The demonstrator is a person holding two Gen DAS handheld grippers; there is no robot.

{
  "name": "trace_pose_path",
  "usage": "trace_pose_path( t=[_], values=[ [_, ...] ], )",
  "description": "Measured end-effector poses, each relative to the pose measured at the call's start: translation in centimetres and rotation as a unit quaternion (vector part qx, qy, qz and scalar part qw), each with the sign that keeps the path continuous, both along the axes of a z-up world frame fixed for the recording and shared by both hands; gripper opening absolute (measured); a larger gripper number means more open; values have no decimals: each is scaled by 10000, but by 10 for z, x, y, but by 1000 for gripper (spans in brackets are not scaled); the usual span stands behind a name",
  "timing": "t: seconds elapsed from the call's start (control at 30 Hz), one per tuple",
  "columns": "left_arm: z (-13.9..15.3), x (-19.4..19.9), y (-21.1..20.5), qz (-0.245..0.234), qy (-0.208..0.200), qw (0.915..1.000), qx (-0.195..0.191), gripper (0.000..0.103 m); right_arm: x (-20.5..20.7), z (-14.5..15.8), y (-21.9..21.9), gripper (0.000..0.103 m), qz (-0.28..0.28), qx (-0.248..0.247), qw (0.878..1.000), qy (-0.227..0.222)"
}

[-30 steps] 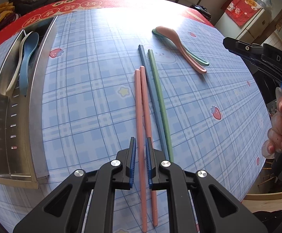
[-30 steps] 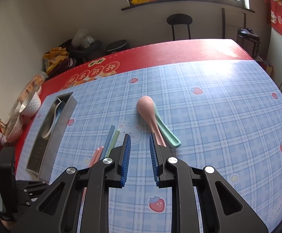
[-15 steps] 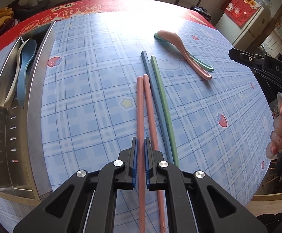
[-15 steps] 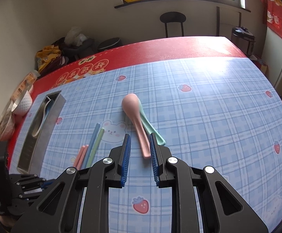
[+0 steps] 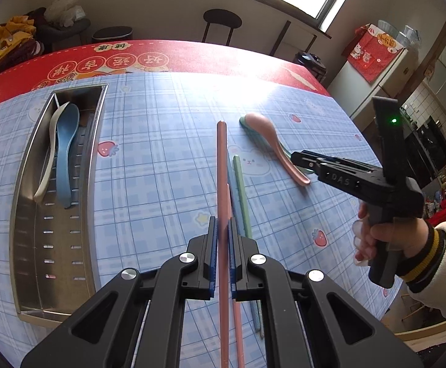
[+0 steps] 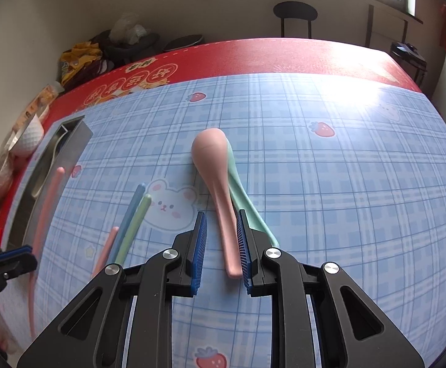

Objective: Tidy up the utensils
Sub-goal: 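Grasp the pink spoon with the right gripper while the left holds the pink chopstick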

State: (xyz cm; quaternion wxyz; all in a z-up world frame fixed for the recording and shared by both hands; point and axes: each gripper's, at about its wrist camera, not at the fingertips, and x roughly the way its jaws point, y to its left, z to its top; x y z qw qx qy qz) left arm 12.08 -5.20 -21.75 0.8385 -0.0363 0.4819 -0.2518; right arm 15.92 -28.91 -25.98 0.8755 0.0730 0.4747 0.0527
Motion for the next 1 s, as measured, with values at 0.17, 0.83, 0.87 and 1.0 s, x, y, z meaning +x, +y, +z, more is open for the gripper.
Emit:
trace_pose_path(
  t=[0.17,0.83,0.87,1.0],
  values=[
    [9,3,9,62,-61,9999,-83,6,19,-10,7,21,-75,-66,9999,67],
    [18,9,30,192,6,9995,-258,6,30,-16,36,21,95,-518,9982,275],
    [19,8,31,198,39,9994,-275,6,30,-16,36,21,64,-505,9983,293],
    [31,7,39,236,59,9993,-275,6,34,-15,36,21,-76,-399,9986,342]
  ],
)
